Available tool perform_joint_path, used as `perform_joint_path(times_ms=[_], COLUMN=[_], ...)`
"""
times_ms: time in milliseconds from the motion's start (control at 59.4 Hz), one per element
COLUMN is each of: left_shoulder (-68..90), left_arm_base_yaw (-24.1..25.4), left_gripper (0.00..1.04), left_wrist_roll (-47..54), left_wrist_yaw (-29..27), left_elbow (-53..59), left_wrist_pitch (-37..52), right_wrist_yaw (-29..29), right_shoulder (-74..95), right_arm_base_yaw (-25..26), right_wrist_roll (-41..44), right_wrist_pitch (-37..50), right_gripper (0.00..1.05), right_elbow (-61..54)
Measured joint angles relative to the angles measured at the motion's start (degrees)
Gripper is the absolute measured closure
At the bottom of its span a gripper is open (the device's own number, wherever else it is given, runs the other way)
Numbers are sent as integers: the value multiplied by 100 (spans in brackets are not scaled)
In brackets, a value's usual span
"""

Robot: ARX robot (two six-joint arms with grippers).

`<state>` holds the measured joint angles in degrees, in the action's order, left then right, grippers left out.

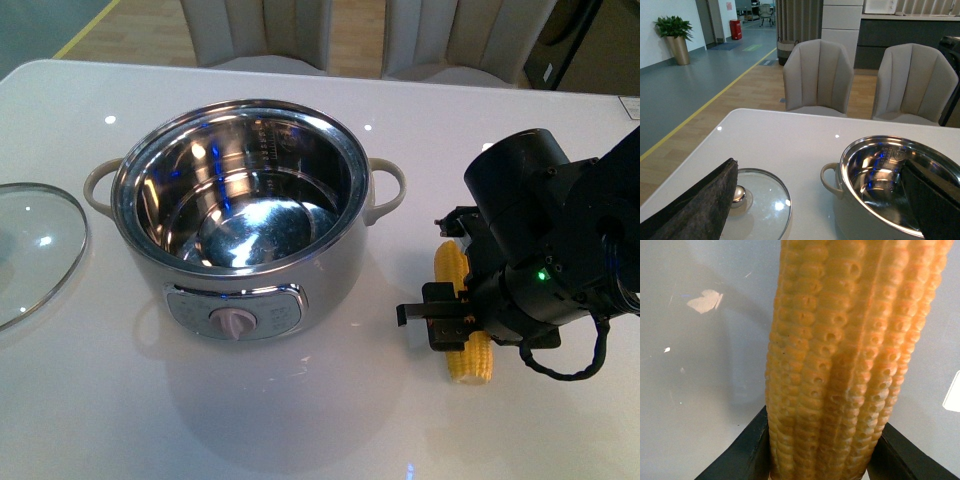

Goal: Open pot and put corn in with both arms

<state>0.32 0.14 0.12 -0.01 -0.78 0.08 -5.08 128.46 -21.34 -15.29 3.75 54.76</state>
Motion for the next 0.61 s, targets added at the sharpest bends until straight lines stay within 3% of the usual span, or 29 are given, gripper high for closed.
perform_joint_path(times_ms=[236, 606], left_shoulder=[0, 0], left_arm_base_yaw=[0, 0], left_gripper=[7, 7], left_wrist_roll=[0, 0], left_wrist_yaw=[0, 0], left_elbow=[0, 0], left_wrist_pitch=[0, 0], right_wrist_yaw=[26, 28], right_shoulder=[-55, -732], right_arm_base_yaw=[28, 177], right_wrist_roll=[7, 345], right_wrist_pitch=[160, 378], right_gripper=[71, 71], right_elbow=[-170, -570])
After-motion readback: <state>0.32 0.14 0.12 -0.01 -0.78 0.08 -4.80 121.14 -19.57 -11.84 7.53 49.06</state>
